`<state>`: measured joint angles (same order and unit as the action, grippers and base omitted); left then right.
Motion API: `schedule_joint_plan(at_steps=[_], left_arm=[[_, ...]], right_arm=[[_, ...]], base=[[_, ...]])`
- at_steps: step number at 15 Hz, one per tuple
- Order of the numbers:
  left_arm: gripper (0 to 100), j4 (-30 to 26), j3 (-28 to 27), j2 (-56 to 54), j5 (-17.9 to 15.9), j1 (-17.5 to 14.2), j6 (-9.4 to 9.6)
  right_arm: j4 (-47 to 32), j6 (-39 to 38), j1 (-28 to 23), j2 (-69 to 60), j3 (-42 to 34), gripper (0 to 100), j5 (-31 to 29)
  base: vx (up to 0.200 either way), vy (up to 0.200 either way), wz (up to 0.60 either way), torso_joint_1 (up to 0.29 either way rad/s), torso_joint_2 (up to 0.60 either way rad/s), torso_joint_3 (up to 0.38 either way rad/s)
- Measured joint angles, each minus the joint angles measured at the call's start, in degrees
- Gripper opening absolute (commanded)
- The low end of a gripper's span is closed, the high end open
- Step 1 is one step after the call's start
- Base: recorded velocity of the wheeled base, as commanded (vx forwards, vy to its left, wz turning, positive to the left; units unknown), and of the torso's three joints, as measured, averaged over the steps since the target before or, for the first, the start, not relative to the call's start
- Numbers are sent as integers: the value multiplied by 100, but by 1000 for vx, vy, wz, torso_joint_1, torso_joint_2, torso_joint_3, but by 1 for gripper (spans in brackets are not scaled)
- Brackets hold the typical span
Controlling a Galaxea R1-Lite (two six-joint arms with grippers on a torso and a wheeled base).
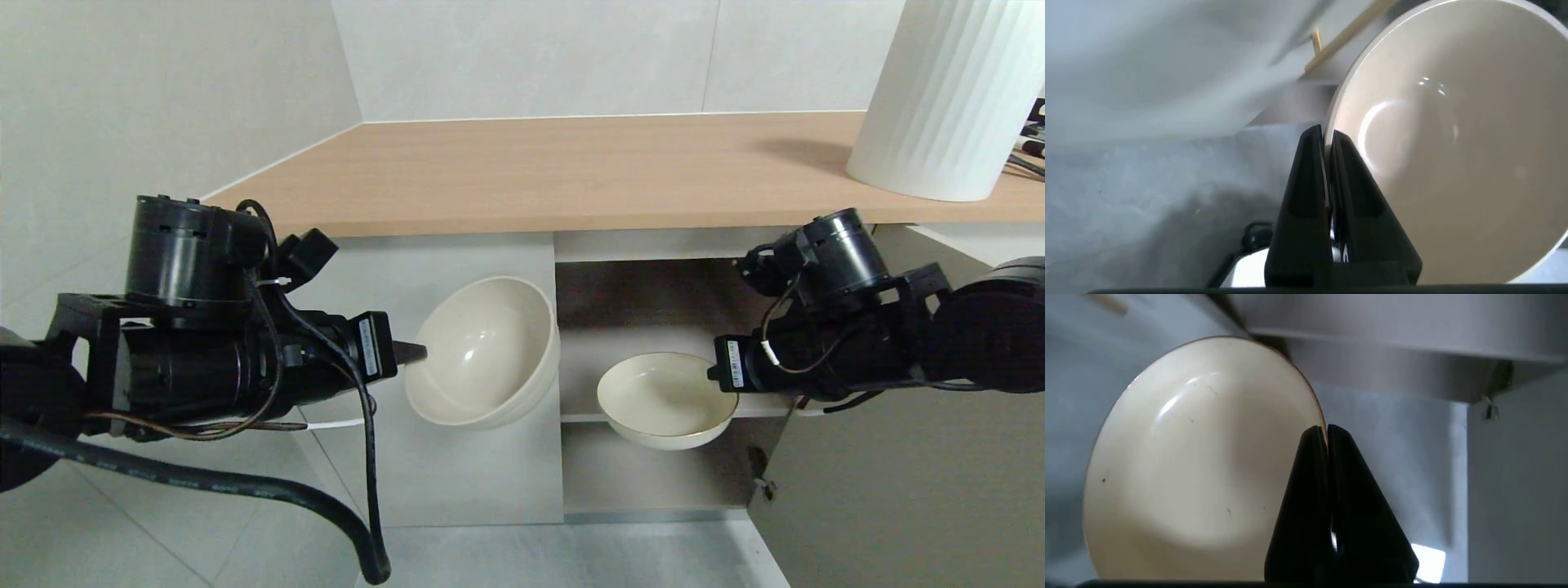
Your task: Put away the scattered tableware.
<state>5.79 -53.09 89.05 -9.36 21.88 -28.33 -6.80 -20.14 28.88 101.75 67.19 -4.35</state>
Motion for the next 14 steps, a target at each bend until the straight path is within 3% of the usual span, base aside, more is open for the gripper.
schedule_joint_plan(at_steps=[4,10,14], left_arm=[[0,-5,50,96,12,83,6],[0,-84,52,144,12,90,6],[0,-89,45,179,12,88,6]], right_arm=[[640,-9,-116,823,63,0,-304],[2700,-52,-311,2126,152,0,-847],[3078,-213,-601,2733,395,0,-895]], base=[[0,0,0,0,0,0],[0,0,0,0,0,0],[0,0,0,0,0,0]])
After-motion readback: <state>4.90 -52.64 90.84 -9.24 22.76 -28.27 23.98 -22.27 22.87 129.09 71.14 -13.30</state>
